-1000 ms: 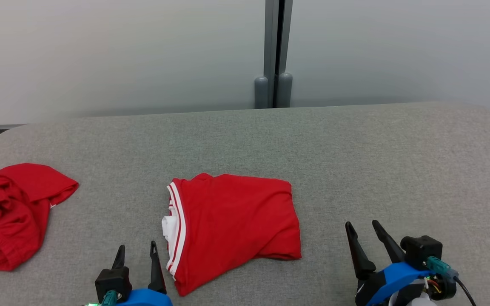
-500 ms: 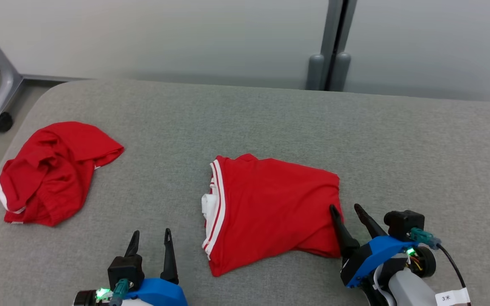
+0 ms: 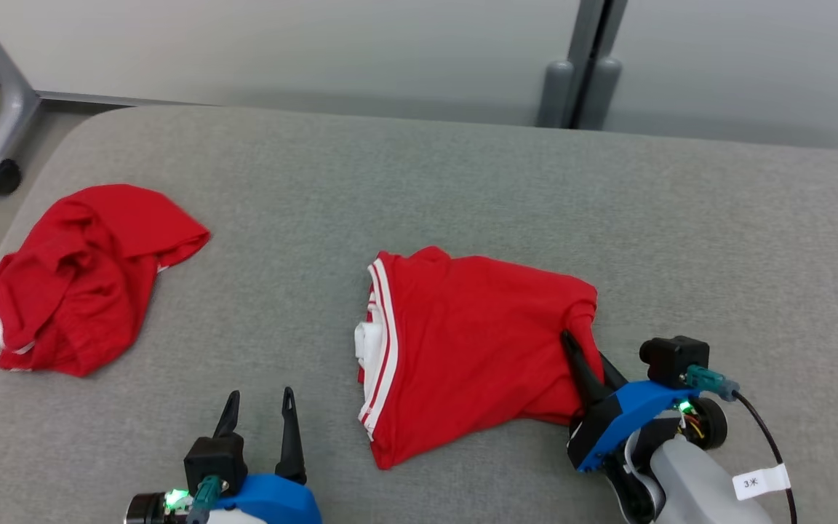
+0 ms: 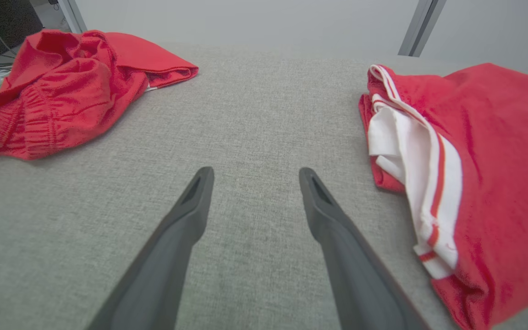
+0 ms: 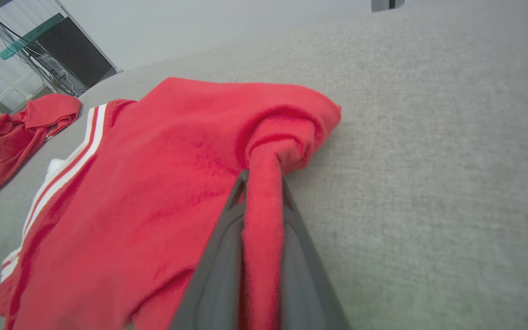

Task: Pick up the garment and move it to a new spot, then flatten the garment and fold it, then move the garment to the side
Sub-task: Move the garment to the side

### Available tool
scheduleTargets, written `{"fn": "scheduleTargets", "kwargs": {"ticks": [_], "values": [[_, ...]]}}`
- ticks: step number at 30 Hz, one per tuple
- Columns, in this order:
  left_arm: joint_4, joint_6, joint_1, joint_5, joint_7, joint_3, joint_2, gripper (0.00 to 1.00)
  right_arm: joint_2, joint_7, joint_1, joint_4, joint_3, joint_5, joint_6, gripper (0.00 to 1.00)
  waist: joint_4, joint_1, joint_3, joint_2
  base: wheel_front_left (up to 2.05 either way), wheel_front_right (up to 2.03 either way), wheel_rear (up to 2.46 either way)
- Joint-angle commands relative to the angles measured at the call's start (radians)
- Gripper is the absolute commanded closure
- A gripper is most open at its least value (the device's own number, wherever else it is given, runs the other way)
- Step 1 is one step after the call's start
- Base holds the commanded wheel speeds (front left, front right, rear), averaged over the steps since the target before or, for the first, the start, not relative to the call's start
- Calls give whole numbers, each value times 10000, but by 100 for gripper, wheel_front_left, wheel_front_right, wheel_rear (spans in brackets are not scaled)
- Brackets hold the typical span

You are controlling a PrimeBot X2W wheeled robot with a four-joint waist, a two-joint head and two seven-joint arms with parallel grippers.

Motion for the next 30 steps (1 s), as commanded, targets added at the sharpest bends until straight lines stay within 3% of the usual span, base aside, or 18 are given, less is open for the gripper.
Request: {"fn": "scheduleTargets", "kwargs": {"ticks": [1, 18, 23, 30], "values": [[-84, -45, -134, 46, -27, -67, -10, 0, -76, -41, -33, -216, -91, -93, 1, 100, -425, -1, -110, 0, 0, 0, 0], [-181, -180, -1039, -57, -27, -738, -4, 0, -62, -48, 199, -1922, 163, -224, 1, 100, -5191, -1, 201, 0, 0, 0, 0], [-114, -226, -1281, 35, -27, -808, 0, 0, -59, -48, 223, -2239, 141, -157, 1, 100, -6021, -1, 428, 0, 0, 0, 0], [-21, -286, -1526, 112, -27, -882, 6, 0, -53, -46, -16, -2309, -78, -630, 1, 100, -6257, -1, 762, 0, 0, 0, 0]]}}
